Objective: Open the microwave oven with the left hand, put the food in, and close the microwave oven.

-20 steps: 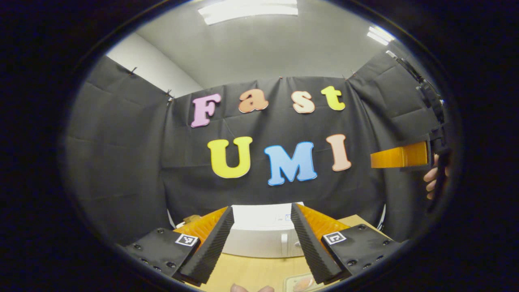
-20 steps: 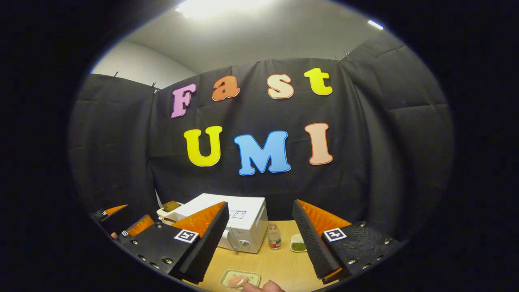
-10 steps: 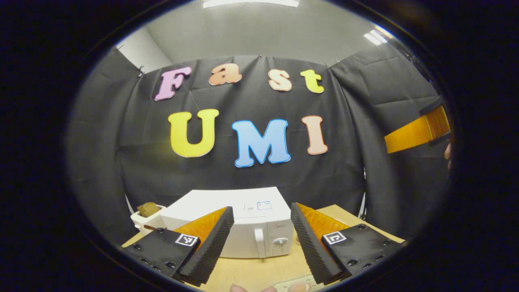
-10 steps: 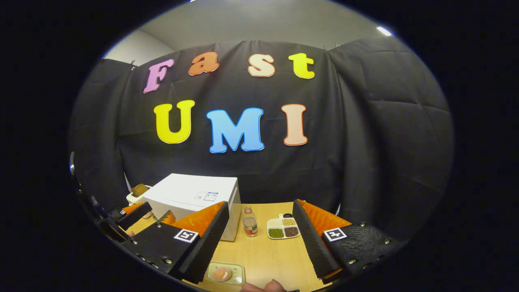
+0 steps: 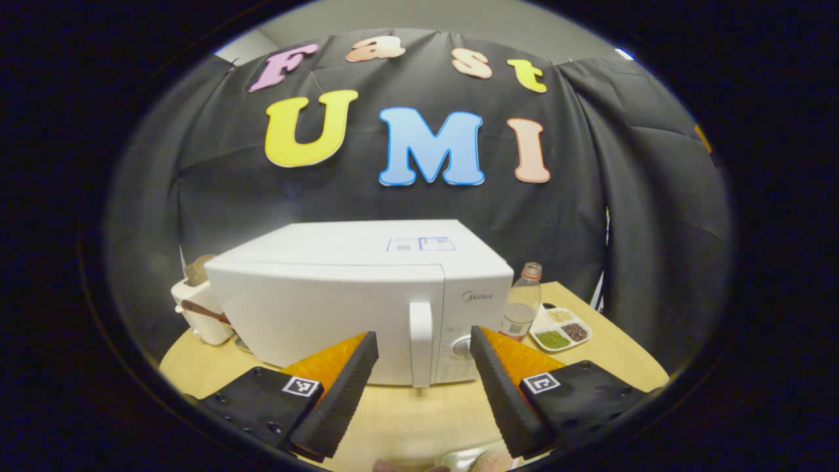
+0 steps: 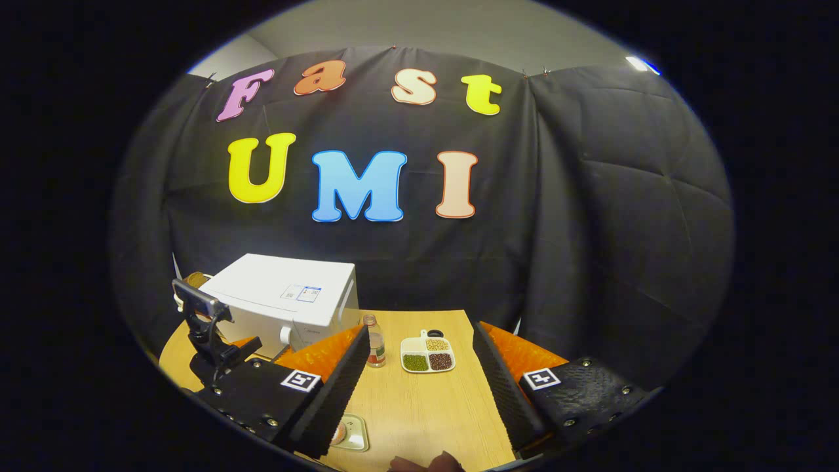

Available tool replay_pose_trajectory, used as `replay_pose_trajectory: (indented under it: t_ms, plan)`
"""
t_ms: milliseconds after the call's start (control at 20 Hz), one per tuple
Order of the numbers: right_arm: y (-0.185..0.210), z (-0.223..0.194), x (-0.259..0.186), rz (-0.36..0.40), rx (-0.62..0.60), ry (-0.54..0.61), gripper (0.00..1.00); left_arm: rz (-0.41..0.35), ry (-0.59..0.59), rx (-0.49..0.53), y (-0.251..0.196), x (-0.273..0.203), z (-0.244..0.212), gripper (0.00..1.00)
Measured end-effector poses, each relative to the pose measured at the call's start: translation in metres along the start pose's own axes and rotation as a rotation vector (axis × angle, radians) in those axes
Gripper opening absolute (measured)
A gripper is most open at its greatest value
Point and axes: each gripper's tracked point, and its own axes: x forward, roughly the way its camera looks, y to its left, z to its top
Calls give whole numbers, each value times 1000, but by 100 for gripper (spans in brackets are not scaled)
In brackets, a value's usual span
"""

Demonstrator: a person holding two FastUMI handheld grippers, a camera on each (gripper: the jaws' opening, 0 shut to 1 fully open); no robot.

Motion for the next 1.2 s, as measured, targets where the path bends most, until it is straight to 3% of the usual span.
replay_pose_trajectory:
  t_ms: [100, 300, 600, 650, 700, 750, 800, 850, 900, 950, 1200]
  plan:
    - [-1, -2, 1, -2, -1, 5, 97, 9, 41, -1, 0, 22, -18, 99]
    - [-5, -2, 0, -13, -12, 7, 96, 1, 68, 7, 1, 62, -34, 89]
    - [-4, -3, -10, -10, -5, 0, 97, -40, 202, -90, -3, 85, -79, 59]
    - [-4, -3, -12, -10, -12, -4, 97, -54, 210, -85, -2, 82, -81, 53]
    - [-3, -3, -15, -6, -16, -9, 97, -69, 217, -73, -2, 82, -84, 39]
    - [-2, -3, -17, -4, -20, -16, 97, -81, 209, -48, -3, 81, -85, 34]
    - [0, -2, -17, -2, -25, -21, 96, -82, 192, -13, -3, 82, -86, 37]
    - [1, -5, -17, 7, -32, -25, 96, -67, 174, 11, -2, 81, -86, 25]
    - [4, -6, -15, 17, -36, -22, 96, -55, 166, 19, -1, 84, -84, 25]
    - [5, -10, -14, 27, -35, -11, 96, -52, 165, 12, -1, 79, -84, 18]
    - [-2, -9, -28, 27, 13, -28, 96, -88, 192, 49, -2, 78, -86, 17]
